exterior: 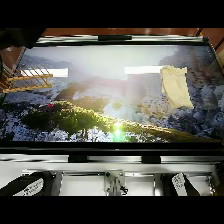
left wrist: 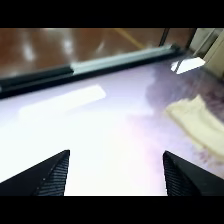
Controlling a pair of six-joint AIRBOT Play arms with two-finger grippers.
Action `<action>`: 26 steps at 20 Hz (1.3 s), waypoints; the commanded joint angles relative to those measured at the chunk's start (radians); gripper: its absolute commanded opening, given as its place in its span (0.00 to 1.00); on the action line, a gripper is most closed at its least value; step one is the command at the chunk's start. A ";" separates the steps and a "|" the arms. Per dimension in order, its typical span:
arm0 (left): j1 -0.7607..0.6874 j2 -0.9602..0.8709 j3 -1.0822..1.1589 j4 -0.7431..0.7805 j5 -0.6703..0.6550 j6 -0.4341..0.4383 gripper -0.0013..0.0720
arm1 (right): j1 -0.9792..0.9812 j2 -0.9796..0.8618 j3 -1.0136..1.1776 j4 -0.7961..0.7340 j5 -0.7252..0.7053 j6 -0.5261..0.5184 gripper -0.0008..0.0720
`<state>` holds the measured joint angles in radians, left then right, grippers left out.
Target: Fold the shirts.
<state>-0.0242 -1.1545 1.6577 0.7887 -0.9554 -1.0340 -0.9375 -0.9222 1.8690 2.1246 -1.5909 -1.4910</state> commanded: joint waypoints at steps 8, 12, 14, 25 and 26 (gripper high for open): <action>-0.163 -0.196 0.000 0.757 -0.557 -0.532 0.91 | 1.064 -0.577 0.001 -0.393 0.098 0.155 0.65; -0.163 -0.264 0.000 0.758 -0.563 -0.557 0.91 | 1.173 -0.734 0.001 -0.432 0.039 0.101 0.65; -0.163 -0.275 0.000 0.757 -0.564 -0.552 0.91 | 1.185 -0.758 0.001 -0.427 0.042 0.099 0.65; -0.163 -0.278 0.000 0.757 -0.564 -0.545 0.91 | 1.184 -0.761 0.001 -0.415 0.043 0.099 0.65; -0.163 -0.278 0.000 0.757 -0.564 -0.523 0.91 | 1.184 -0.761 0.001 -0.414 0.043 0.099 0.65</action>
<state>-0.1864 -1.4315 1.6577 1.5448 -1.5185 -1.5829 0.2451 -1.6814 1.8690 1.7123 -1.5471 -1.3914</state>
